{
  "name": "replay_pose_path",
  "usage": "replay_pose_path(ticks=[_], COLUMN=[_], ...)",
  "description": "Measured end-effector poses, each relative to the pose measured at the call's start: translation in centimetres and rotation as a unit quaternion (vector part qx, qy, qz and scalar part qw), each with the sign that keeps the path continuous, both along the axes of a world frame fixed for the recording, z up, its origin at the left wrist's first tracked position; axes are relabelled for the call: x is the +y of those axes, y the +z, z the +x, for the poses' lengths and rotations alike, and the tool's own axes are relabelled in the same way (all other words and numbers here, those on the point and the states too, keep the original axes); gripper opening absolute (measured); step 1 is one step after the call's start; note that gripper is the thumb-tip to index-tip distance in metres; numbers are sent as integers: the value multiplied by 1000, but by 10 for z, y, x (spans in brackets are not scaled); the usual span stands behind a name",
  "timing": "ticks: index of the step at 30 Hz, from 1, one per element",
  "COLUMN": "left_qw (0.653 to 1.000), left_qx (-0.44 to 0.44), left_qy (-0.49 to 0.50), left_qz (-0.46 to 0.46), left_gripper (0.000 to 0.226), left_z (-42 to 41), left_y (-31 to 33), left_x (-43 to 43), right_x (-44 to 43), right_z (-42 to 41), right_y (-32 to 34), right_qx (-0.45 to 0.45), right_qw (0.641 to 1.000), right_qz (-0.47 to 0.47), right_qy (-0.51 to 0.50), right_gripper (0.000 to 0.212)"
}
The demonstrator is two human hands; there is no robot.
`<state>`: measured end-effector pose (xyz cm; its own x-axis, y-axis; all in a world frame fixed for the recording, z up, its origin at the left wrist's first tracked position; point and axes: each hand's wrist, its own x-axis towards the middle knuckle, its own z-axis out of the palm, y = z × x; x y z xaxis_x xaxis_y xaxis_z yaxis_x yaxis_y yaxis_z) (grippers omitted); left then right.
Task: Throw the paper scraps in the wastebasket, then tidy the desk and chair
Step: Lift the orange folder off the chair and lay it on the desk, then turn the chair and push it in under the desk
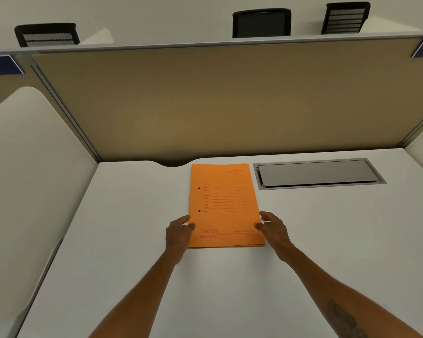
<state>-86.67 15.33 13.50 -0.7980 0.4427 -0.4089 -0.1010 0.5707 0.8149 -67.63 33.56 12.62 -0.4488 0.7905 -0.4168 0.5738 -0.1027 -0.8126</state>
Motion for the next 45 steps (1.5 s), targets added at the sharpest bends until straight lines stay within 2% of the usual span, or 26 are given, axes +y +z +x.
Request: replay_pose_path(ticks=[5,12,19,22,27,31,33,35,45], left_qw=[994,982,944,913,838,806,811,813,799], left_qx=[70,134,217,282,397,444,453,469,517], left_qy=[-69,-127,-227,-261,-303,-301,-298,-293,-248], left_qz=[-40,-38,-97,-134,-221,-250,-222,-183,-180], left_gripper=[40,48,60,62,66,73,93,104,88], left_z=[19,63,99,123,151,171,181,193,225], left_y=[14,43,65,88,114,129,137,150,188], left_x=[-17,-56,-96,-123,-160,-177,-189,-203,-245], right_x=[-29,-83,-130,-160,-201,-223,-234,-247,-301], right_z=[8,43,76,97,123,139,146,155,192], right_y=[14,32,51,78,115,133,141,151,191], right_qx=[-19,-46,-118,-142,-168,-181,-181,-178,-180], right_qw=[998,985,955,939,912,906,903,904,894], right_qz=[38,126,219,263,325,336,343,346,375], right_qy=[49,105,164,168,185,185,183,178,166], right_gripper=[51,53,54,55,56,57,58,58,61])
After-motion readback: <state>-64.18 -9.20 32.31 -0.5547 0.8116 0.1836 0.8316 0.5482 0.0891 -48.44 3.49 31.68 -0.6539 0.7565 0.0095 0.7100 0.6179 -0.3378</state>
